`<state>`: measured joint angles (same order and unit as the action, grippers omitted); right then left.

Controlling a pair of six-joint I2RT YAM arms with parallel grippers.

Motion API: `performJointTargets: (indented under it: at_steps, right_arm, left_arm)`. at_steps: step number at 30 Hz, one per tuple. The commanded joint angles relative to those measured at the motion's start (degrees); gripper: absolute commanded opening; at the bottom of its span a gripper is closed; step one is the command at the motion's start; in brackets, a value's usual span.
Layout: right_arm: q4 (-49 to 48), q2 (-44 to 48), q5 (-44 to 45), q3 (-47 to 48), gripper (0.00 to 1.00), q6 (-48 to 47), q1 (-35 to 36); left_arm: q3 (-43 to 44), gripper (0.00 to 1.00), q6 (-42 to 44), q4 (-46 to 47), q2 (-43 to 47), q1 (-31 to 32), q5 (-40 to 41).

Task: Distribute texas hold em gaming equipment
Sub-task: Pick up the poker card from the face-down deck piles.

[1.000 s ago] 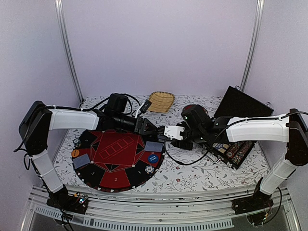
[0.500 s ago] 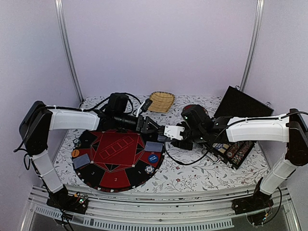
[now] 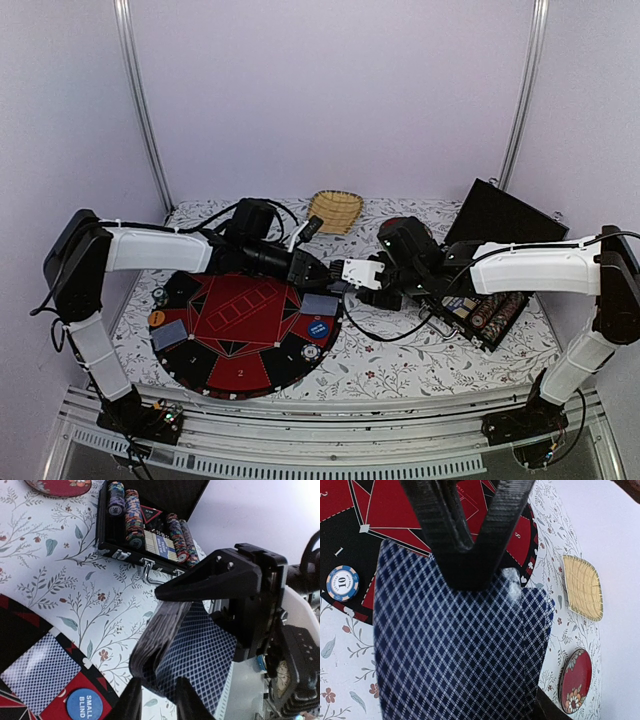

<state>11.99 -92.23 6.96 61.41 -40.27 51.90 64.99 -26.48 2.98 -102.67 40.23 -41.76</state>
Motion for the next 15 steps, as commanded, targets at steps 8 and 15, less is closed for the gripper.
performJointTargets:
  at_steps: [8, 15]
  right_arm:
    - [-0.5, 0.8, 0.4, -0.2, 0.49, 0.5, -0.7]
    - [-0.8, 0.7, -0.1, -0.2, 0.48, 0.4, -0.8]
  left_arm:
    - [1.1, 0.23, 1.7, -2.4, 0.9, -1.7, -0.8]
    - [0.9, 0.42, 0.3, 2.2, 0.0, -1.5, -5.8]
